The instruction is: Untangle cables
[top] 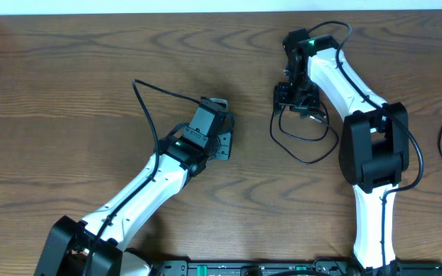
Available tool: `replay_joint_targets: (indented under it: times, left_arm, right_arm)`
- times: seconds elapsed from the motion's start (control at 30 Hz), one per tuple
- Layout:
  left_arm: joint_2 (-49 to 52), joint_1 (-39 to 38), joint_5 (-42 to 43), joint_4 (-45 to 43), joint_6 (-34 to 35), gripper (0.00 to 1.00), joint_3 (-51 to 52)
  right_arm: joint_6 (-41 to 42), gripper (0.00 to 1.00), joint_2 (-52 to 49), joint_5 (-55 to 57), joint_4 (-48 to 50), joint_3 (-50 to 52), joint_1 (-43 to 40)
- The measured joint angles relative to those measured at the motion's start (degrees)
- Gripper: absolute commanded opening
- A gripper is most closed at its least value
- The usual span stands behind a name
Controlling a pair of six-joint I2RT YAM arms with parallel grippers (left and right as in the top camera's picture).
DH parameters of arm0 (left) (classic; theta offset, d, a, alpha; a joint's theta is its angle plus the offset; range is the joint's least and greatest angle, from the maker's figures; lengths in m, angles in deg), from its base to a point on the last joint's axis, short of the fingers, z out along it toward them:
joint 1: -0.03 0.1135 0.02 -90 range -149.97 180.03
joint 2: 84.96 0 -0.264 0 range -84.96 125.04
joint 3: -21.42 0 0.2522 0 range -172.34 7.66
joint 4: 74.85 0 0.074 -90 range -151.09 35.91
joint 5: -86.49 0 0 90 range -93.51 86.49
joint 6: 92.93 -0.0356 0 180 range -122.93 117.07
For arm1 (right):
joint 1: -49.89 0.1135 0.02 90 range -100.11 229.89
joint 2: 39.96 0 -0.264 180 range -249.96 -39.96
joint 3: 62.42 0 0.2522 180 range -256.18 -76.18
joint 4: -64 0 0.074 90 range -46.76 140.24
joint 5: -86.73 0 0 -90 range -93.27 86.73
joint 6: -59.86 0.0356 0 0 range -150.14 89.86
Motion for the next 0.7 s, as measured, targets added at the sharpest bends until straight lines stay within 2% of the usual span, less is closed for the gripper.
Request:
replay_joint_targets:
  times: [0.7]
  left_arm:
    - [0.0,0.0,0.0,0.0,0.0,0.53,0.0]
  right_arm:
    - [1.7,0.68,2.8,-2.4,12.6,11.0,1.8]
